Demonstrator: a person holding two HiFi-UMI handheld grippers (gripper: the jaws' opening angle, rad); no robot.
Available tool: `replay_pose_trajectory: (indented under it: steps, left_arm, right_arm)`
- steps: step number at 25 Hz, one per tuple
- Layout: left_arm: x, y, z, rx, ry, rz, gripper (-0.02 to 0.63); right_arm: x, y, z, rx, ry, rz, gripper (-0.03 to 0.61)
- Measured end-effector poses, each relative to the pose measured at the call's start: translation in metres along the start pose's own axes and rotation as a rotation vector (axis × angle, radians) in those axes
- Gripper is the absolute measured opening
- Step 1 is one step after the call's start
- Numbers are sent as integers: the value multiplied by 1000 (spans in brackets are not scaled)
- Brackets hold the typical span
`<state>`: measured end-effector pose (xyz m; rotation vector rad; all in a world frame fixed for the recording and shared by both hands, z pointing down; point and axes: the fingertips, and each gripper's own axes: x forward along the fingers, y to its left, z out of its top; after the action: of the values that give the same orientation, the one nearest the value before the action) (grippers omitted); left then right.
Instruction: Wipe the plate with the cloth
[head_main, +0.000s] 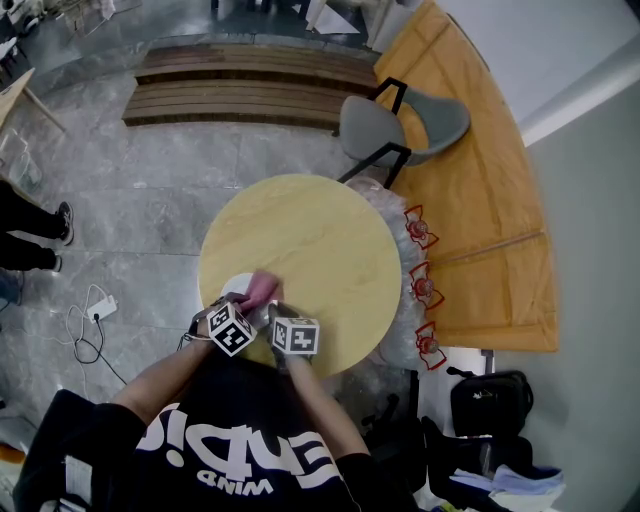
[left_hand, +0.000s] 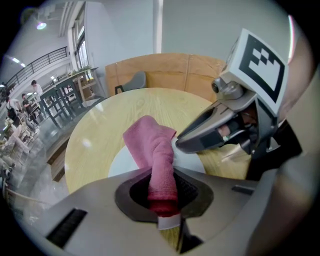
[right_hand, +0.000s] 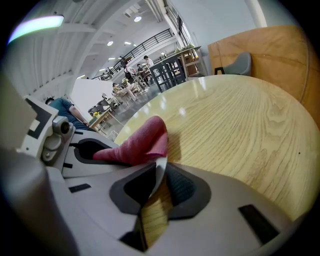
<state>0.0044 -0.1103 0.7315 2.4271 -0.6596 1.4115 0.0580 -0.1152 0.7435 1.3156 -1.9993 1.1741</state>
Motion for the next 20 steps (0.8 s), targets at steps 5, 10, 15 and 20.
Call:
replay_pose_trajectory:
  steps: [5,10,15,20]
  left_arm:
    - [-8,25,-11,-121,-2,44,52]
    - [-14,37,-18,-159,-2,62,52]
    - [-17,39,-20,-146,1,61,52]
    - [-22,46,-25,-138,-6,74,52]
  right_arm:
    - [0,1,0,3,-1,-2,78]
    - [0,1,-1,0,-2,-5,78]
    - [-1,1,-1,-5,-4,-6,78]
    - [0,2,-2,-3,-10,-5,78]
